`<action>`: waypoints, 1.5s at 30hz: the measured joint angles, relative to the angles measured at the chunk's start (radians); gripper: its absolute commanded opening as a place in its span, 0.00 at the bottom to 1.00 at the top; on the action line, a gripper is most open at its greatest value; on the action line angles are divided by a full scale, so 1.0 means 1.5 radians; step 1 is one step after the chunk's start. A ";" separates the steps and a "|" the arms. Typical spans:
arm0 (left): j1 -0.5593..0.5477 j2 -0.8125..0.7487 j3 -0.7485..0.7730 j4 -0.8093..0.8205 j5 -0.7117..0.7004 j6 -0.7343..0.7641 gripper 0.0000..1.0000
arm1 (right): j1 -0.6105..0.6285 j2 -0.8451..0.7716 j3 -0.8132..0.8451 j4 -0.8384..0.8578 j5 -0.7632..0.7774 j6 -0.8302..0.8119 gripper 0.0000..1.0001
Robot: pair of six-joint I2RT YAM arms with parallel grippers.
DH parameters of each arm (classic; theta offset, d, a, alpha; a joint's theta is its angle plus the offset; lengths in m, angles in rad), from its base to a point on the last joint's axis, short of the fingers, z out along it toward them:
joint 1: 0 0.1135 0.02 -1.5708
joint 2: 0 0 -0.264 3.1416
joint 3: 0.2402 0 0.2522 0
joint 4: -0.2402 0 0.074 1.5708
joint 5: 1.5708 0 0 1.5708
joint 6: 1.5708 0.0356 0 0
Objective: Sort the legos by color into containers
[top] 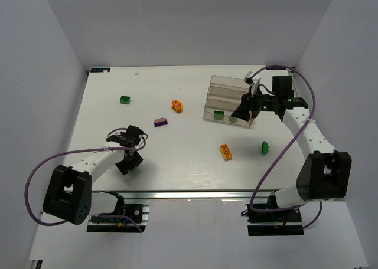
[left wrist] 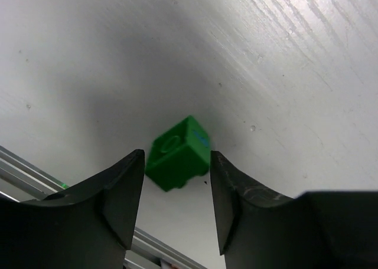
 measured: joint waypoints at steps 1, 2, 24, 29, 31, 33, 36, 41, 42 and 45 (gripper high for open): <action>0.006 0.000 -0.003 0.005 0.005 0.006 0.53 | -0.002 -0.001 0.000 0.000 -0.002 0.000 0.55; 0.010 0.000 -0.004 0.008 0.010 0.011 0.47 | -0.004 -0.003 0.000 0.001 -0.002 0.000 0.55; -0.016 0.016 0.120 0.279 0.422 0.184 0.02 | -0.032 -0.040 -0.044 0.011 0.090 0.064 0.04; -0.052 0.255 0.381 0.338 0.502 0.221 0.01 | -0.046 -0.050 -0.063 0.022 0.160 0.101 0.00; -0.064 0.342 0.492 0.349 0.524 0.233 0.01 | -0.050 -0.060 -0.073 0.021 0.180 0.108 0.02; -0.074 0.421 0.592 0.357 0.542 0.241 0.02 | -0.052 -0.071 -0.080 0.021 0.191 0.112 0.02; -0.085 0.504 0.685 0.362 0.556 0.244 0.03 | -0.057 -0.090 -0.093 0.021 0.203 0.115 0.04; -0.100 0.617 0.791 0.356 0.573 0.243 0.03 | -0.058 -0.114 -0.113 0.022 0.209 0.121 0.08; -0.103 0.637 0.809 0.352 0.576 0.242 0.04 | -0.059 -0.116 -0.116 0.022 0.210 0.122 0.08; -0.110 0.688 0.865 0.339 0.582 0.241 0.08 | -0.069 -0.118 -0.122 0.023 0.210 0.124 0.11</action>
